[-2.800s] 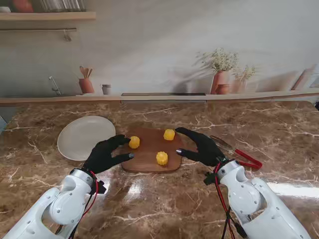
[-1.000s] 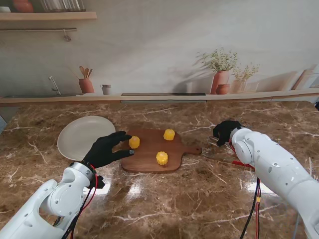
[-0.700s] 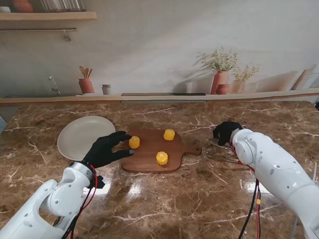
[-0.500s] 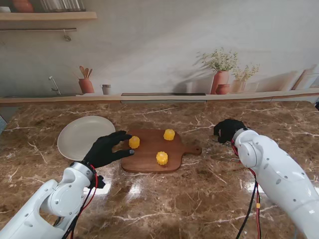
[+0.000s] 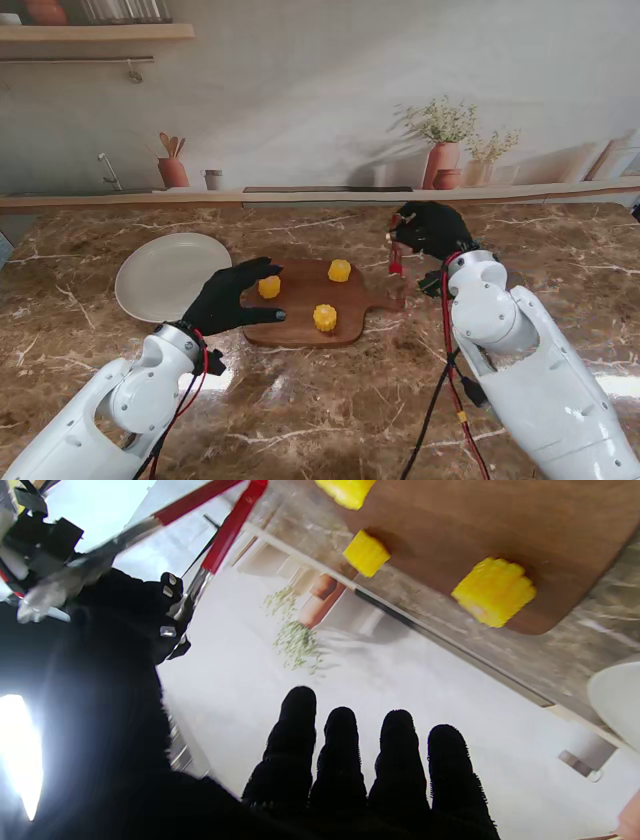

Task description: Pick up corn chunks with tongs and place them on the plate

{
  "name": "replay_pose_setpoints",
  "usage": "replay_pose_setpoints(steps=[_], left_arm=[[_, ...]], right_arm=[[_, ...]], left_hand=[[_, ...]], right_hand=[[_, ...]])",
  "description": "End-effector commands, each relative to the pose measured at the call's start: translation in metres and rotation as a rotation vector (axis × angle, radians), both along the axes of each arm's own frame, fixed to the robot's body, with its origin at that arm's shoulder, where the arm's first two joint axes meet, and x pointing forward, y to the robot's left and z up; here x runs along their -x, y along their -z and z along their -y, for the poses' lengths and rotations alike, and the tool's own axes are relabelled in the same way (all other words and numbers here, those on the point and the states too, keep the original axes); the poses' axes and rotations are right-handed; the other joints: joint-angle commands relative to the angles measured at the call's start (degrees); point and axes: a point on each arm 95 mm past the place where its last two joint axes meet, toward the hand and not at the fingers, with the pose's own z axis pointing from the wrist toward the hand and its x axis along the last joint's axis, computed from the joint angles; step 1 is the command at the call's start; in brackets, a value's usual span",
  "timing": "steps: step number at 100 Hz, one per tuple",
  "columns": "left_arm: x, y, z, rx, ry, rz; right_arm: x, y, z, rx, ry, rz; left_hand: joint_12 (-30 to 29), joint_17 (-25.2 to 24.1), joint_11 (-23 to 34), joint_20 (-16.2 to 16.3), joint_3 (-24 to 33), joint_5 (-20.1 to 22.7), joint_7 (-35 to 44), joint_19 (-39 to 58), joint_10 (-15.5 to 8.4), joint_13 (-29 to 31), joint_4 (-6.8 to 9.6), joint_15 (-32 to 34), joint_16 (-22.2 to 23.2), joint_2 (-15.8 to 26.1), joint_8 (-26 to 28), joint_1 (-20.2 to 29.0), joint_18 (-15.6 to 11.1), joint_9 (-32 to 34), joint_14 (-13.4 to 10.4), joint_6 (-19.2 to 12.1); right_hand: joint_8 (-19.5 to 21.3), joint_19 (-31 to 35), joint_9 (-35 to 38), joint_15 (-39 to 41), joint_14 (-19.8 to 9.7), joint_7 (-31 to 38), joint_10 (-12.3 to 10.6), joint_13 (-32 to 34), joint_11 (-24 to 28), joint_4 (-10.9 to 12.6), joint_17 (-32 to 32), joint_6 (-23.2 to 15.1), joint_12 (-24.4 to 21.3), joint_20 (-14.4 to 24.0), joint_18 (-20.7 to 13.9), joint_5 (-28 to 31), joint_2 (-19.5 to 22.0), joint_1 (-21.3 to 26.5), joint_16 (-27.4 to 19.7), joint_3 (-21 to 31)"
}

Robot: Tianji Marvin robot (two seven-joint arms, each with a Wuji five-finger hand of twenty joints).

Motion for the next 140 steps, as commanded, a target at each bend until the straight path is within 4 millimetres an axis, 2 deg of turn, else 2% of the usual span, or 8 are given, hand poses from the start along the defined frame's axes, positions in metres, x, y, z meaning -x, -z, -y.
replay_pose_setpoints(steps=[1, 53, 96, 98, 100, 103, 120, 140], left_arm=[[0.0, 0.003, 0.009, 0.037, 0.001, 0.006], [-0.011, 0.003, 0.06, 0.146, 0.08, 0.092], [-0.02, 0.001, 0.084, 0.245, 0.097, 0.062], [-0.02, 0.001, 0.085, 0.25, 0.102, 0.058], [-0.02, 0.001, 0.087, 0.256, 0.105, 0.055], [-0.02, 0.001, 0.089, 0.263, 0.108, 0.054], [-0.022, 0.002, 0.096, 0.285, 0.123, 0.046], [-0.021, 0.003, 0.094, 0.289, 0.116, 0.048]], right_arm=[[0.009, -0.005, -0.023, -0.052, -0.029, 0.011], [0.048, -0.016, -0.073, -0.532, -0.071, -0.003], [0.059, -0.016, -0.08, -0.6, -0.087, 0.017], [0.059, -0.015, -0.08, -0.601, -0.087, 0.016], [0.059, -0.015, -0.079, -0.602, -0.087, 0.015], [0.059, -0.014, -0.079, -0.604, -0.088, 0.014], [0.059, -0.013, -0.077, -0.591, -0.086, 0.014], [0.057, -0.007, -0.068, -0.566, -0.076, 0.0]], left_hand=[[0.6, -0.6, 0.7, 0.7, -2.4, -3.2, -1.6, 1.7, -1.1, -1.4, -0.6, -0.5, -0.3, -3.3, -1.8, 0.6, -0.8, -3.6, -2.2, 1.0], [-3.0, -1.1, -5.5, 2.3, -2.5, -16.8, -5.7, -1.5, -3.9, -4.3, -2.04, -0.8, 0.3, -9.8, -4.3, 4.9, 2.0, -8.9, -0.9, -1.2], [3.9, 2.5, 3.3, 8.3, -0.1, -16.7, 2.4, 9.3, -4.4, 8.5, -1.16, 5.1, 4.1, -13.9, 3.1, 10.3, 3.7, -6.5, 2.7, -1.3], [4.6, 3.3, 4.7, 9.0, 15.1, -16.4, 3.0, 10.5, -4.1, 9.6, -2.04, 5.2, 5.5, -18.4, 3.8, 3.9, 3.7, -6.4, 3.0, -1.3], [4.6, 3.4, 5.0, 9.1, 34.9, -16.3, 3.5, 10.8, -4.2, 10.2, -5.23, 5.6, 5.5, -22.6, 4.0, -4.0, 3.9, -5.9, 3.0, -1.2], [5.0, 4.3, 5.9, 9.8, 43.5, -15.6, 4.3, 12.2, -4.1, 12.0, -6.93, 6.6, 6.0, -24.7, 4.3, -6.2, 4.1, -4.7, 3.2, -1.2], [7.7, 8.7, 8.9, 13.5, 47.7, -12.5, 9.4, 18.8, -4.4, 20.9, -6.0, 11.9, 10.1, -24.2, 6.0, -0.7, 6.5, 1.5, 4.2, -2.3], [11.9, 15.0, 12.1, 21.5, 50.4, -9.5, 15.2, 30.5, -4.5, 31.5, -4.63, 26.5, 24.4, -21.8, 7.3, 3.8, 10.8, 7.3, 4.9, -3.5]], right_hand=[[1.2, 2.2, 2.9, 0.7, 0.1, 3.2, -1.6, 2.5, 1.6, 0.9, 0.6, -3.8, 1.0, 1.8, 0.2, 3.3, 2.4, 4.5, 1.0, 4.7], [0.3, 2.9, 3.4, 1.1, 1.2, 3.8, -0.7, 2.8, 1.3, 1.0, 0.2, -2.5, 0.9, 2.4, 1.3, 3.5, 2.0, 5.4, 1.3, 4.5], [-0.6, 3.1, 3.5, 1.0, 1.4, 4.2, 0.4, 2.8, 1.1, 0.9, 0.1, -2.4, 0.7, 2.5, 1.6, 3.5, 1.8, 5.4, 1.2, 4.5], [-0.7, 3.1, 3.5, 1.0, 1.4, 4.2, 0.5, 2.7, 1.1, 0.9, 0.0, -2.5, 0.7, 2.5, 1.6, 3.5, 1.8, 5.4, 1.2, 4.5], [-0.7, 3.0, 3.5, 1.0, 1.5, 4.2, 0.6, 2.7, 1.1, 0.9, 0.0, -2.3, 0.7, 2.5, 1.6, 3.5, 1.8, 5.4, 1.2, 4.5], [-0.8, 3.0, 3.5, 0.9, 1.5, 4.2, 0.6, 2.7, 1.1, 0.8, -0.1, -2.3, 0.7, 2.5, 1.6, 3.4, 1.9, 5.4, 1.2, 4.5], [-0.9, 3.1, 3.3, 0.9, 1.6, 4.3, 0.5, 2.6, 1.1, 0.7, -0.4, -2.3, 0.7, 2.5, 1.7, 3.3, 2.1, 5.4, 1.2, 4.2], [-1.1, 3.2, 3.2, 0.9, 1.6, 4.3, 0.4, 2.2, 1.1, 0.7, -0.9, -2.4, 0.7, 2.6, 1.7, 3.2, 2.3, 5.5, 1.2, 3.9]])
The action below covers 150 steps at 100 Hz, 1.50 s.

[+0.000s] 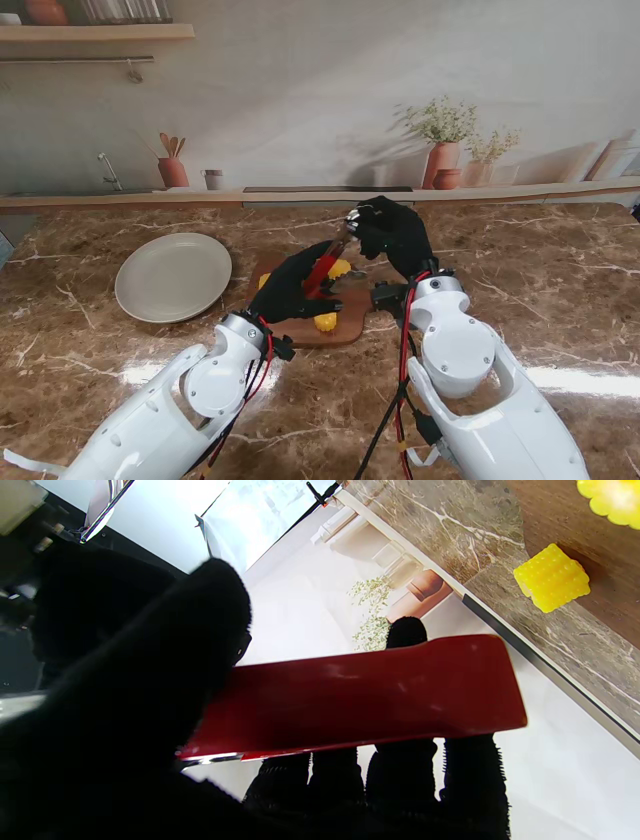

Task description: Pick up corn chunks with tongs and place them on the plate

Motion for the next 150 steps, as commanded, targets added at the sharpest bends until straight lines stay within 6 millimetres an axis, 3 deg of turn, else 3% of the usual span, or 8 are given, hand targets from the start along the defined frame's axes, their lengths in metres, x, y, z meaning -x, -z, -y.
replay_pose_setpoints(steps=[1, 47, 82, 96, 103, 119, 131, 150], left_arm=[[0.001, 0.001, -0.002, 0.001, -0.009, 0.002], [0.01, 0.002, -0.021, 0.044, -0.014, -0.048], [0.016, 0.004, -0.018, 0.178, 0.048, -0.177], [0.017, 0.005, -0.018, 0.207, 0.071, -0.227], [0.018, 0.005, -0.019, 0.214, 0.086, -0.248], [0.019, 0.005, -0.02, 0.234, 0.093, -0.277], [0.02, 0.005, -0.02, 0.251, 0.096, -0.291], [0.021, 0.006, -0.022, 0.271, 0.118, -0.312]], right_arm=[[0.0, 0.009, 0.005, 0.012, -0.006, -0.031], [-0.009, 0.043, 0.022, 0.032, -0.026, -0.119], [-0.011, 0.044, 0.02, 0.024, -0.018, -0.12], [-0.012, 0.043, 0.02, 0.026, -0.027, -0.089], [-0.013, 0.042, 0.022, 0.017, -0.046, -0.067], [-0.014, 0.041, 0.022, 0.016, -0.068, -0.038], [-0.014, 0.041, 0.022, 0.011, -0.099, -0.014], [-0.015, 0.043, 0.022, 0.008, -0.119, -0.009]], left_hand=[[1.7, 1.2, 1.7, 3.5, 1.9, 1.2, 1.8, 4.5, -2.0, 3.8, 0.68, 5.1, 4.7, 1.3, 1.2, 1.4, 1.6, 1.8, 0.5, -2.1], [7.5, 10.5, 6.9, 14.9, 3.5, 9.8, 3.9, 17.7, 0.7, 16.0, 0.86, 20.3, 18.9, -0.2, 1.6, 3.2, 5.9, 10.6, 1.1, -2.0], [13.1, 11.6, 11.1, 17.4, 4.7, 10.9, 7.2, 17.5, 2.6, 16.8, 0.22, 20.9, 24.4, -2.6, 3.6, 2.9, 6.2, 10.8, 2.0, 1.2], [16.8, 9.4, 13.3, 20.7, 3.8, 14.8, 16.5, 15.9, 1.6, 14.9, 1.51, 21.6, 28.5, 1.3, 8.9, 5.4, 7.4, 14.4, 4.0, -2.1], [26.9, 8.0, 10.1, 22.8, -0.7, 17.6, 20.1, 14.9, 1.6, 11.5, -0.94, 21.3, 31.2, 3.2, 12.6, 10.8, 7.9, 17.2, 4.5, -4.8], [14.7, 10.3, 4.0, 20.6, -1.3, 18.7, 21.6, 13.5, 3.6, 7.9, 0.28, 10.0, 21.7, 9.7, 12.7, 14.2, 8.1, 15.2, 4.9, -6.4], [18.4, 16.2, -0.4, 13.4, -3.6, 17.5, 20.6, 13.9, 3.8, 12.9, 0.08, 6.3, 10.3, 10.6, 12.7, 17.9, 8.6, 22.6, 4.9, -6.1], [15.2, 25.4, 10.3, 15.5, -0.4, 17.0, 18.5, 26.2, 2.6, 21.1, 1.24, 22.1, 17.1, 2.4, 12.0, 6.0, 8.1, 19.8, 4.5, -4.5]], right_hand=[[0.3, 2.4, 2.7, 0.8, -0.1, 3.6, -2.1, 2.2, 3.2, 0.7, -0.3, -2.7, 0.6, 1.9, 0.4, 2.8, 3.0, 4.8, 1.1, 3.9], [0.4, 2.4, 1.8, 1.6, -0.3, 3.6, -2.9, 0.0, 3.4, 0.6, -2.6, -3.1, 1.4, 2.2, 0.0, 2.5, 4.1, 5.4, 1.5, 2.7], [0.7, 2.4, 1.7, 2.0, -0.3, 3.5, -2.9, -0.4, 3.4, 0.5, -3.0, -3.2, 1.5, 2.5, -0.1, 2.4, 4.4, 5.7, 1.6, 2.4], [1.2, 2.3, 1.4, 2.1, -0.4, 3.4, -3.2, -0.7, 3.6, 0.3, -3.2, -3.5, 1.9, 2.5, -0.2, 2.4, 4.6, 5.8, 1.6, 2.2], [1.4, 2.2, 1.3, 2.2, -0.4, 3.3, -3.3, -1.0, 3.8, 0.2, -3.5, -3.6, 2.2, 2.5, -0.3, 2.4, 4.9, 5.9, 1.6, 1.9], [1.8, 2.1, 1.1, 2.5, -0.5, 3.0, -3.4, -1.2, 3.8, 0.1, -3.6, -3.9, 2.4, 2.7, -0.3, 2.5, 5.2, 6.1, 1.7, 1.5], [2.3, 1.8, 0.8, 2.4, -0.7, 2.7, -3.8, -1.7, 4.0, -0.1, -4.0, -4.2, 2.7, 2.7, -0.4, 2.8, 5.5, 6.3, 1.6, 1.3], [4.4, 1.1, 0.3, 2.2, -0.8, 1.3, -4.1, -2.3, 3.9, -0.5, -4.6, -4.5, 3.3, 3.1, -0.6, 3.4, 6.8, 7.2, 1.8, 0.2]])
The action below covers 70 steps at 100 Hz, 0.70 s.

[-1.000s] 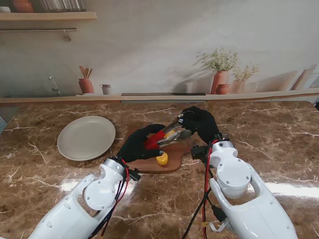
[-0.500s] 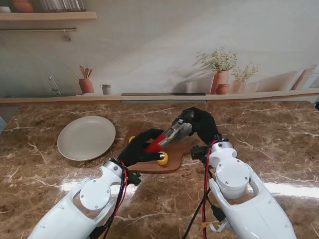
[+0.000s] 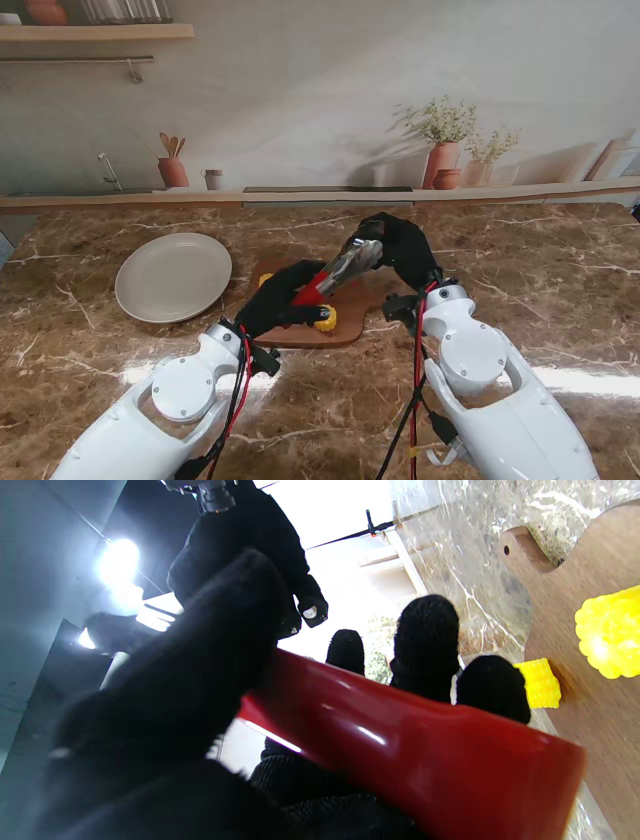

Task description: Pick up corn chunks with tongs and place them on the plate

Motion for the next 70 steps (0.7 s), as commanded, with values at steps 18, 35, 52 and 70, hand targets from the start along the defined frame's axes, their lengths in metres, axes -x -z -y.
replay_pose_setpoints(steps=[18, 35, 52, 70], left_arm=[[0.002, 0.002, 0.0, -0.003, 0.019, 0.008], [0.002, 0.003, 0.003, 0.019, -0.003, 0.016], [0.001, 0.006, 0.005, 0.025, -0.066, 0.045], [0.001, 0.006, 0.004, -0.003, -0.115, 0.089]], right_arm=[[0.0, 0.006, -0.001, 0.017, 0.013, -0.034], [0.0, 0.007, -0.003, 0.024, 0.05, -0.064], [0.003, 0.011, -0.005, 0.019, 0.07, -0.107], [0.004, 0.016, -0.006, 0.017, 0.074, -0.135]], left_hand=[[-3.5, 8.5, 7.7, 4.1, 11.7, 5.6, 5.5, 13.4, -2.1, 8.9, -0.54, 13.1, 7.2, -9.7, 0.7, -13.4, -2.1, -1.8, -2.0, -4.7], [-2.9, 7.8, 7.8, 4.3, 13.4, 5.3, 1.0, 12.2, -2.0, 8.3, -1.04, 11.6, 7.7, -9.1, -2.4, -14.9, -1.6, -2.2, -1.6, -3.9], [-1.4, 7.0, 7.7, 5.4, 4.5, 5.9, -9.8, 11.0, -2.0, 7.9, 1.79, 10.8, 8.5, 2.0, -9.5, -5.8, -0.5, -2.1, -0.9, -5.6], [1.2, 4.5, 4.8, 6.7, 3.2, 3.6, -21.1, 9.0, -2.4, 5.6, 1.93, 9.2, 8.8, 4.8, -15.7, -3.9, -0.2, -3.3, -0.4, -6.3]], right_hand=[[3.5, 0.9, -0.4, 1.0, -0.8, 3.4, -2.3, -1.1, 1.0, -0.4, -0.4, -7.1, 1.3, 1.9, -0.6, 3.7, 5.5, 5.6, 1.3, 2.6], [3.8, 1.3, -0.6, 1.6, -0.8, 3.3, -2.1, -1.0, 1.5, -0.1, -0.3, -6.8, 2.0, 2.2, -0.6, 3.6, 5.1, 5.5, 1.6, 3.1], [3.7, 1.6, -0.3, 2.0, -0.4, 3.3, -1.8, -0.5, 1.6, 0.1, 0.3, -6.1, 1.7, 2.5, -0.3, 3.7, 4.4, 5.3, 1.7, 3.8], [3.0, 2.1, 0.4, 2.4, -0.1, 3.6, -1.2, 0.4, 1.8, 0.4, 0.9, -5.4, 1.2, 2.6, 0.0, 3.9, 3.5, 5.1, 1.6, 4.9]])
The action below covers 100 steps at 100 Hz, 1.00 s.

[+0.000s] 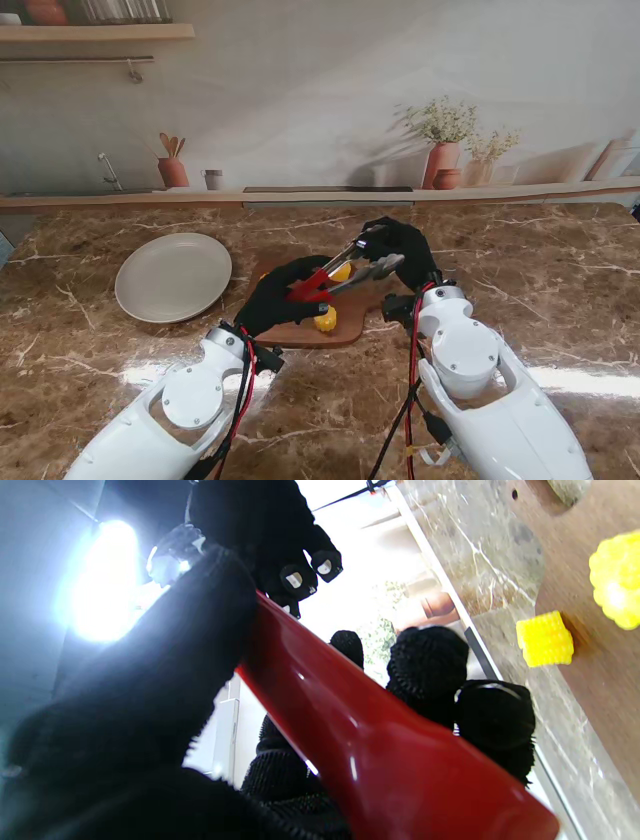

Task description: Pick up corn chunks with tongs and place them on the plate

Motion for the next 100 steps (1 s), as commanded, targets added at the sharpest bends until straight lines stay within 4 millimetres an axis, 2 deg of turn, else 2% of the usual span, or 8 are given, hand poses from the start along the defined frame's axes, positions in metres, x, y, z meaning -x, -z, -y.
replay_pose_setpoints(steps=[1, 21, 45, 60, 70, 79, 89, 100], left_arm=[[0.0009, 0.0005, 0.0021, 0.001, -0.01, 0.004], [0.001, 0.0012, 0.0014, -0.007, -0.016, 0.002], [-0.0001, 0.0041, -0.0024, -0.112, -0.028, 0.042], [-0.002, 0.0048, -0.0041, -0.191, -0.003, 0.075], [-0.0029, 0.0059, -0.0033, -0.225, 0.009, 0.098], [-0.0034, 0.0072, -0.0028, -0.247, 0.005, 0.119], [-0.0044, 0.0086, -0.0026, -0.245, -0.024, 0.137], [-0.0048, 0.0095, -0.0027, -0.22, -0.035, 0.125]], right_arm=[[0.0042, 0.0093, -0.005, -0.008, -0.017, -0.036], [0.0038, 0.0106, -0.0067, -0.015, -0.018, -0.041], [0.0053, 0.0139, -0.0052, -0.02, 0.0, -0.071], [0.007, 0.016, -0.0065, -0.025, 0.02, -0.092], [0.0075, 0.0166, -0.0088, -0.032, 0.047, -0.111], [0.0073, 0.0168, -0.0093, -0.031, 0.068, -0.126], [0.0074, 0.0171, -0.0088, -0.027, 0.073, -0.135], [0.0079, 0.0178, -0.0085, -0.023, 0.072, -0.139]], left_hand=[[-0.5, -0.6, -0.6, 1.8, 2.0, -1.6, -2.7, 0.1, -2.2, -0.3, 2.02, -1.0, 0.7, 5.7, -1.5, 1.9, -0.1, -1.8, -0.3, -2.4], [3.2, -1.4, -3.2, 2.1, -2.3, 4.9, 3.3, -0.9, -1.3, -0.9, 0.52, -1.7, 0.4, 7.6, 1.5, 7.3, 0.7, 1.0, 0.2, -0.3], [6.5, -2.7, -10.4, 2.2, -4.3, 5.5, 7.0, -2.1, -1.0, -2.0, 1.98, -2.3, 0.0, 10.5, 3.5, 12.6, 1.5, 3.3, 0.6, -1.3], [0.3, -3.4, -4.5, 3.0, 3.2, 3.9, 4.7, -4.1, -1.2, -3.0, 1.58, -4.2, -0.4, 5.9, 2.4, 7.4, 2.0, -1.5, 0.7, -1.0], [-5.1, -3.7, -1.8, 2.6, 6.5, 2.9, 3.8, -5.5, -1.3, -3.6, 3.23, -5.1, -0.5, 4.2, 2.0, 4.3, 1.5, -3.6, 0.3, -0.8], [-5.7, -3.8, -1.3, 2.6, 6.6, 1.6, 3.0, -5.6, -1.5, -3.6, 3.21, -5.1, -0.5, 4.3, 1.6, 4.0, 1.5, -3.7, 0.3, -1.2], [-2.4, -3.7, -1.9, 2.9, 3.6, 2.9, 3.0, -5.3, -1.1, -3.3, 0.89, -4.7, -0.2, 6.6, 1.5, 5.9, 1.4, -2.2, 0.4, -1.6], [-0.6, -4.3, -3.4, 3.3, 1.1, 4.8, 4.0, -5.2, -0.9, -3.6, 0.6, -4.7, -0.1, 8.0, 1.9, 6.4, 1.5, -0.9, 0.8, -2.6]], right_hand=[[1.5, 2.1, 1.1, 1.6, -0.1, 4.5, -1.7, 0.9, 1.1, 1.2, 0.8, -5.4, 0.4, 1.9, 0.0, 3.9, 2.5, 4.5, 1.4, 5.3], [1.2, 2.2, 1.1, 1.6, -0.1, 4.7, -1.6, 1.0, 1.2, 1.2, 0.8, -5.4, 0.2, 1.9, 0.1, 3.8, 2.4, 4.3, 1.4, 5.7], [0.4, 2.6, 1.6, 2.0, 0.2, 5.1, -1.2, 1.7, 1.3, 1.5, 1.5, -4.7, -0.1, 2.0, 0.3, 3.7, 1.6, 4.1, 1.3, 6.6], [-1.9, 3.9, 3.3, 2.5, 0.6, 7.1, -0.4, 4.1, 1.9, 2.5, 3.7, -3.5, -1.4, 1.7, 1.1, 4.2, -1.4, 3.0, 0.8, 10.3], [-3.3, 5.1, 4.6, 3.3, 0.9, 8.4, 0.4, 5.9, 2.9, 3.6, 5.0, -2.5, -2.1, 1.5, 1.5, 4.7, -4.3, 2.1, 0.8, 14.1], [-4.0, 6.0, 5.6, 3.8, 1.0, 9.1, 0.0, 7.2, 3.4, 4.2, 6.2, -2.0, -2.7, 1.3, 1.7, 5.1, -5.8, 1.5, 0.7, 16.0], [-4.2, 6.2, 5.9, 3.9, 1.0, 9.3, 0.1, 7.7, 3.7, 4.4, 6.6, -1.8, -2.8, 1.2, 1.8, 5.2, -6.3, 1.4, 0.6, 16.6], [-4.4, 6.3, 5.9, 4.0, 1.0, 9.4, 0.1, 7.7, 3.7, 4.4, 6.6, -1.9, -2.9, 1.0, 1.7, 5.2, -6.2, 1.3, 0.6, 16.7]])
